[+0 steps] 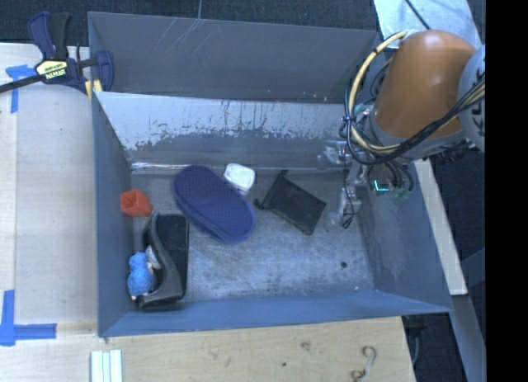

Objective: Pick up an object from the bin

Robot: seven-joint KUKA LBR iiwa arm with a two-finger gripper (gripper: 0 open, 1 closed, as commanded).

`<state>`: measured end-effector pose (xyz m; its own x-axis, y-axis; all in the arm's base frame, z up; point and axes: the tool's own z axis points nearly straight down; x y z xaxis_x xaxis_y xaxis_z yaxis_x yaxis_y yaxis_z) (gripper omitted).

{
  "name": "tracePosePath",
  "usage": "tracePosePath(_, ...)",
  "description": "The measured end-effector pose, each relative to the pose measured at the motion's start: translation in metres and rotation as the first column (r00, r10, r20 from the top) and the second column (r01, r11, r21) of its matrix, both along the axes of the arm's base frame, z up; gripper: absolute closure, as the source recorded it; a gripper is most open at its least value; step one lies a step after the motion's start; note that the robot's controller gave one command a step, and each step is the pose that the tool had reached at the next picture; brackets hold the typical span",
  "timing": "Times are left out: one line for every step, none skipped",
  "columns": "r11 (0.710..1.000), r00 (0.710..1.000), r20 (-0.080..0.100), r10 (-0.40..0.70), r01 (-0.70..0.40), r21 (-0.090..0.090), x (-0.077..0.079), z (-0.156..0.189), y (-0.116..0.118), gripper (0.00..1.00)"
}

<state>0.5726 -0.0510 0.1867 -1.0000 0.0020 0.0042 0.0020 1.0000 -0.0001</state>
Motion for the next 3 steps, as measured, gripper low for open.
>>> tracePosePath(0.994, 0.994, 0.001, -0.113, 0.113, 0.0, 0.02, -0.121, 0.001, 0.0)
tracePosePath(0.997, 0.997, 0.005, 0.083, -0.083, 0.001, -0.027, -0.117, 0.059, 0.0)
tracePosePath(0.997, 0.997, 0.006, 0.082, -0.082, 0.0, -0.026, -0.116, 0.057, 1.0)
